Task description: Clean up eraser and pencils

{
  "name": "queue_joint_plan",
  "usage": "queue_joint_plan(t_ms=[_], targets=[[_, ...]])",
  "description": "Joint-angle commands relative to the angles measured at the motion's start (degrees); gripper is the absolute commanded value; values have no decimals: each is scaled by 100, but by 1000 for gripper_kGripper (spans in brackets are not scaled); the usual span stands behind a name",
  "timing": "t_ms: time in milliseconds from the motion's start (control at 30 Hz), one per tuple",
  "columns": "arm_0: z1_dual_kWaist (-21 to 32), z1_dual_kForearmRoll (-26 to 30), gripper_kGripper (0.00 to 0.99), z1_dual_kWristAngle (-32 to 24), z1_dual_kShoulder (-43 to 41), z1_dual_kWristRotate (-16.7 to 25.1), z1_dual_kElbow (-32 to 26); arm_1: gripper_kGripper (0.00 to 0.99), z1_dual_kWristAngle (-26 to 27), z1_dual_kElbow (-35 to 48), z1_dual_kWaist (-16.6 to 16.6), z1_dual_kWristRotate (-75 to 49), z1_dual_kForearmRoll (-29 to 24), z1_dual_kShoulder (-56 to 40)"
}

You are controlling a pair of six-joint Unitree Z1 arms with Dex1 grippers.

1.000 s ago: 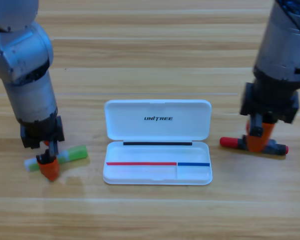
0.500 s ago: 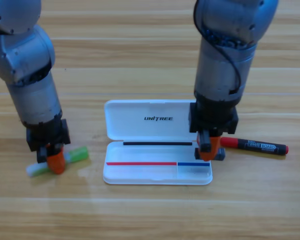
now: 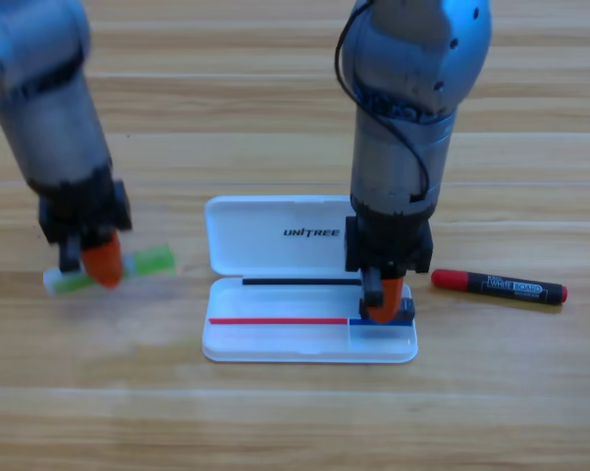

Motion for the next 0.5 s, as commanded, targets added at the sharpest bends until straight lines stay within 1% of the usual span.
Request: queue_joint_plan(t_ms=[33,100,167,433,467,500], targets=[[72,914,0,22,-612,68,-871,0,-29,-2,152,-64,-114,421],[63,1169,0,4,-691,68,-1126,0,-46,-2,152,-64,-132,439],[28,1274,0,13,-726,94,-1231,0,-46,-2,152,-64,-132,448],[-341,1283,0,48,-682,59,-1179,0,-125,-2,134,-64,-193,439],[-359,1283,0,57,-673,51,-1179,15,-152,-2,125,-64,-202,439],[-377,1283,0,57,-673,51,-1179,176,-178,-2,125,-64,-211,448]])
